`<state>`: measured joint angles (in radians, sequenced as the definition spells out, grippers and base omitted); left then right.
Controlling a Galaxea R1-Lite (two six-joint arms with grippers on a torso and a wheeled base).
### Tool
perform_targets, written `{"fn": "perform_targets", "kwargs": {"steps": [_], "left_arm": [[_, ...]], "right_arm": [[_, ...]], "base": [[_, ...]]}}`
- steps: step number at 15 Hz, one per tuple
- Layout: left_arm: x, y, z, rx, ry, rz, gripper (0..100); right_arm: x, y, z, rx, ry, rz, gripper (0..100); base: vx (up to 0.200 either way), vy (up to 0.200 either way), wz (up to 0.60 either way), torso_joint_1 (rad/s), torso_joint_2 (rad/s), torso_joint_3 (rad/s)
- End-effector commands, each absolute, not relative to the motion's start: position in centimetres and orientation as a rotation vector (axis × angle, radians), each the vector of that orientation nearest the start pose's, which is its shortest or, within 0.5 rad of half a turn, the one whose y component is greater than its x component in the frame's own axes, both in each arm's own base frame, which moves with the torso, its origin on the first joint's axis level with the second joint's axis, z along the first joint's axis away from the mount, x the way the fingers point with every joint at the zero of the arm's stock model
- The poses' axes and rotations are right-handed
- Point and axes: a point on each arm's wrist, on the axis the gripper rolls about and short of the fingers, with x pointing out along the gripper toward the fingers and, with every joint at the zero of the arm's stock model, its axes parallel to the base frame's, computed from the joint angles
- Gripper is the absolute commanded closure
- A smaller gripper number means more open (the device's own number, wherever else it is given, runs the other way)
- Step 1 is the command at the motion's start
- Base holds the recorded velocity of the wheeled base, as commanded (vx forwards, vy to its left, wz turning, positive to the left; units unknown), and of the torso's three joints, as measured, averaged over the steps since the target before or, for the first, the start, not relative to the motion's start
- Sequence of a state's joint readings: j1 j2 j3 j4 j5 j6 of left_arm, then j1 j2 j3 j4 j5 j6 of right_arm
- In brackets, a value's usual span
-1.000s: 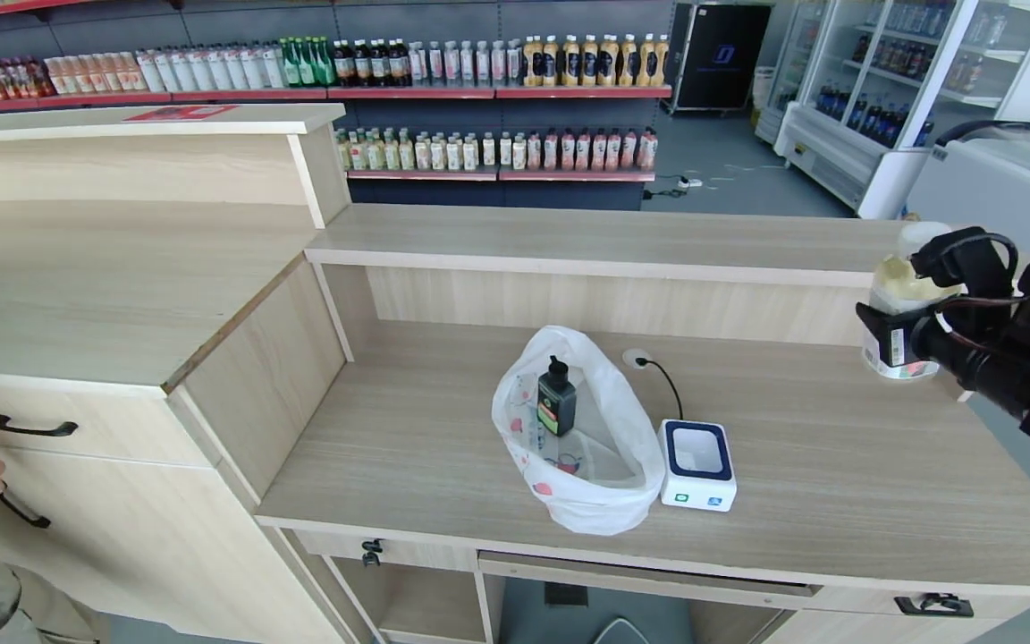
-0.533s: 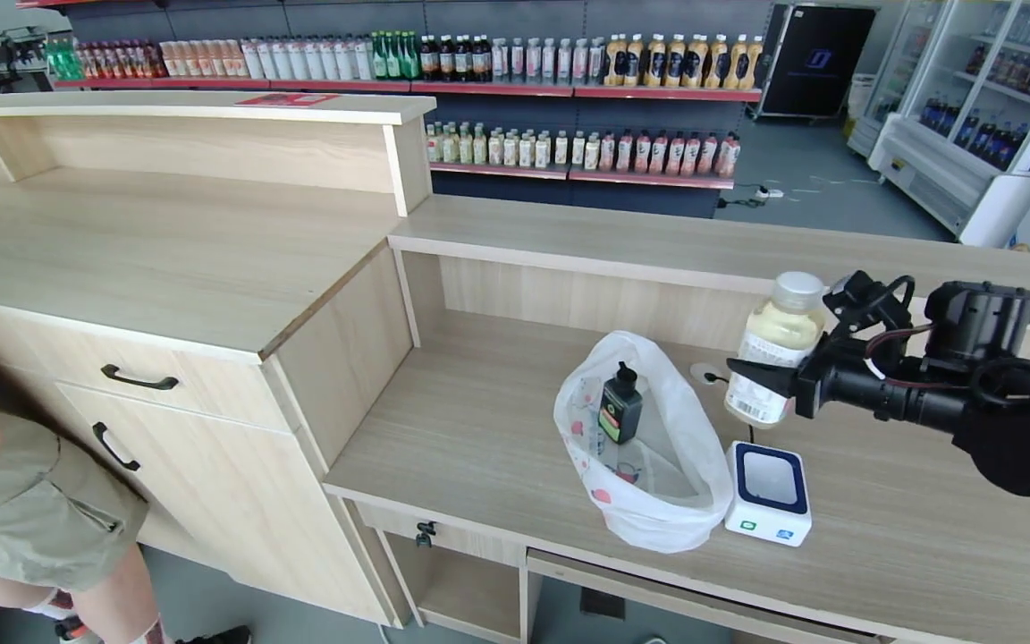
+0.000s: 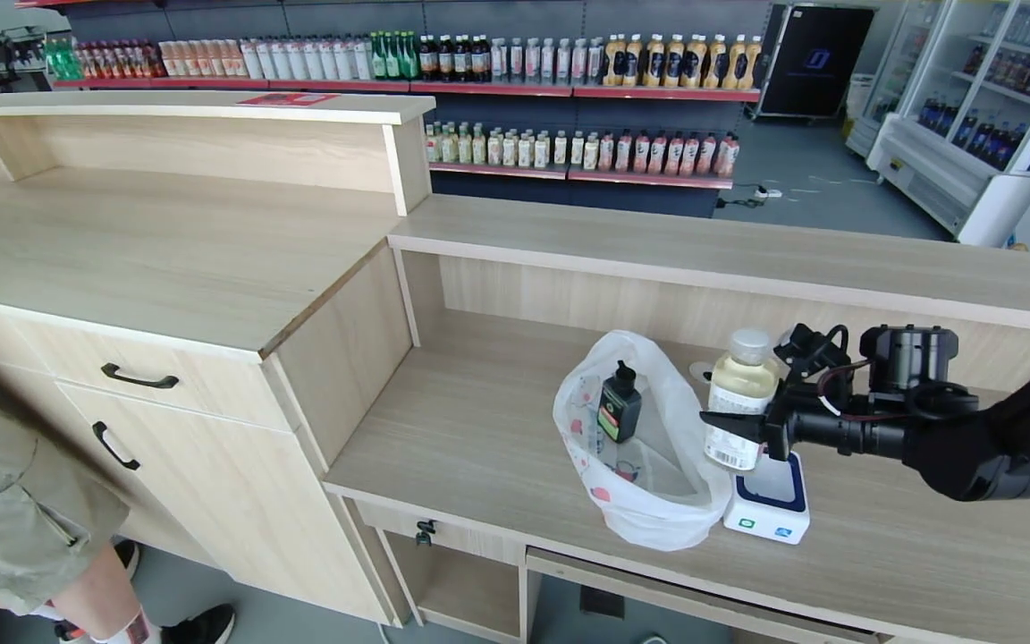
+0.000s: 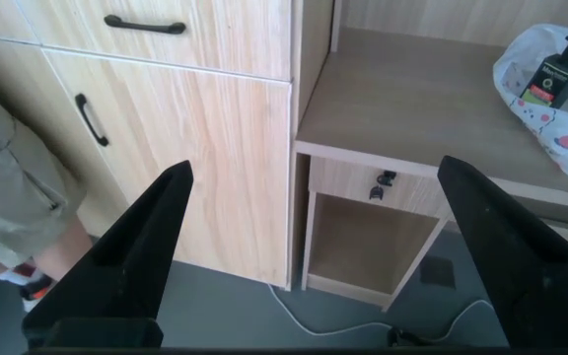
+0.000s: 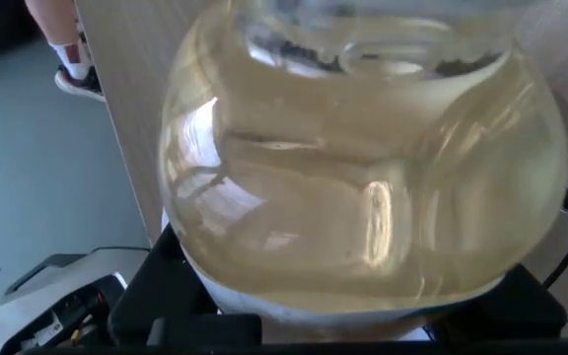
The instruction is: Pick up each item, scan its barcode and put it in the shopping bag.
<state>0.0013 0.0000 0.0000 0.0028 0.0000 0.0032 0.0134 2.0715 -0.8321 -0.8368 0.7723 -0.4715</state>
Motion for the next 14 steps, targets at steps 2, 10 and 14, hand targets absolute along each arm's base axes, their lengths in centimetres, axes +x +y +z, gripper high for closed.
{"fn": "perform_targets", "kwargs": {"steps": [2,10,14], "left_arm": [[-2.3,0.0,7.5,0.003,0.005,0.002,0],[-2.3,0.0,7.5,0.003,0.005,0.002,0],[-2.3,0.0,7.5,0.003,0.005,0.002,0]], "right_arm": [[37.5,3.0,5.9,-0.274,0.231,0.877,100],[40.0,4.2,4.0,-0.265,0.194,0.965,100],[39.9,4.4,2.6,-0.269,0.206,0.975,100]], "base": [[0.0,0.0,0.0,0.0,0.0,0.0],[0.0,0.0,0.0,0.0,0.0,0.0],[0.0,0.0,0.0,0.0,0.0,0.0]]}}
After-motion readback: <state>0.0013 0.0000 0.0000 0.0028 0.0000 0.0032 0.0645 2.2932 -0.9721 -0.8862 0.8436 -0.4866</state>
